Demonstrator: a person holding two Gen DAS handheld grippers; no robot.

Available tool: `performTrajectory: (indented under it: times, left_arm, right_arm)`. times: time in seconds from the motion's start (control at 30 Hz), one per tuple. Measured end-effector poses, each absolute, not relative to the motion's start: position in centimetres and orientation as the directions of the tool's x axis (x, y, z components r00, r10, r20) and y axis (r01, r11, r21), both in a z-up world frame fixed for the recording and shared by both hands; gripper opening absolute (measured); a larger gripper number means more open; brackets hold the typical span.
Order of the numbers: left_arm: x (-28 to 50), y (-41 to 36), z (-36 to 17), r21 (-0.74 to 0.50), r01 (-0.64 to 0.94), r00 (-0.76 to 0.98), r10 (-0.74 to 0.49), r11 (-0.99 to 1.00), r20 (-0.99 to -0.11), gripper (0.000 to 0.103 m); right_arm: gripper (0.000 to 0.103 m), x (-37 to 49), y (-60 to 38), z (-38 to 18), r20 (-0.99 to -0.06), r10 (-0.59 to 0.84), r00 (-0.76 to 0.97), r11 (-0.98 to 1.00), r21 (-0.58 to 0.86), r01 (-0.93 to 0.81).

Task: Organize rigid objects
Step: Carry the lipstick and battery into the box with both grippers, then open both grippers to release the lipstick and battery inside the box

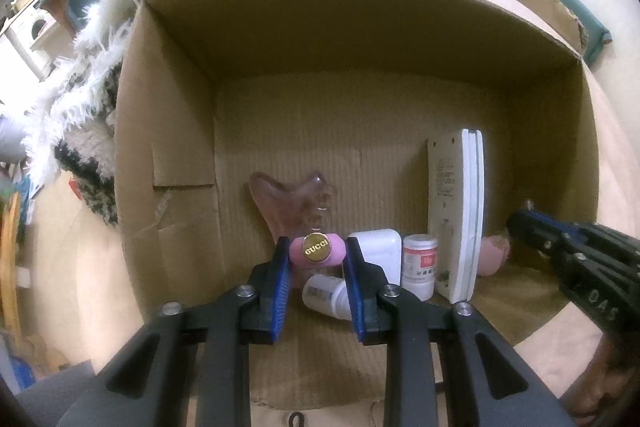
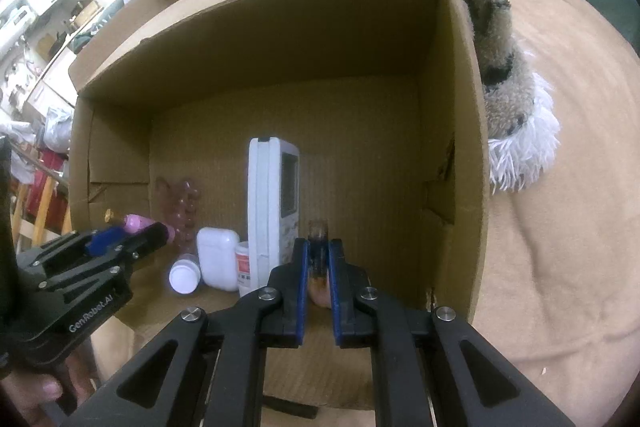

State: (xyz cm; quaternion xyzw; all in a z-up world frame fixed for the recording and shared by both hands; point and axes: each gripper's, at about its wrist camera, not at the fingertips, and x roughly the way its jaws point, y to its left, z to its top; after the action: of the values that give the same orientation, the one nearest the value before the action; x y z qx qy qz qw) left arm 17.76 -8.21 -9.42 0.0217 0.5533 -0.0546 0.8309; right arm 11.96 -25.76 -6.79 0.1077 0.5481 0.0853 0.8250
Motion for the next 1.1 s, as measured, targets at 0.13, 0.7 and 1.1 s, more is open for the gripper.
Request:
performTrajectory:
  times: [0.13, 0.7, 1.1]
  left_arm:
    - [18.0, -8.1, -9.9, -0.023, 0.107, 0.377, -0.062, 0.994, -0.924, 0.023]
    - [17.3, -8.7, -8.8, 0.015, 0.113, 0.41, -0.033, 0.993, -0.911, 0.058]
    - [16.8, -7.9, -7.5, 0.008, 0.095, 0.427, -0.033, 0.995, -0.904, 0.065]
  right_arm:
    - [0.011, 12.0, -25.6, -6.7, -0.883, 0.259, 0.392, 0.962, 0.271, -0.027]
    - [0.063, 11.8, -25.5, -5.2, -0.835, 0.344, 0.429, 0.932, 0.359, -0.05]
    - [0.075, 11.5, -26.2, -4.1, -0.814, 0.353, 0.462, 0.926, 0.376, -0.045]
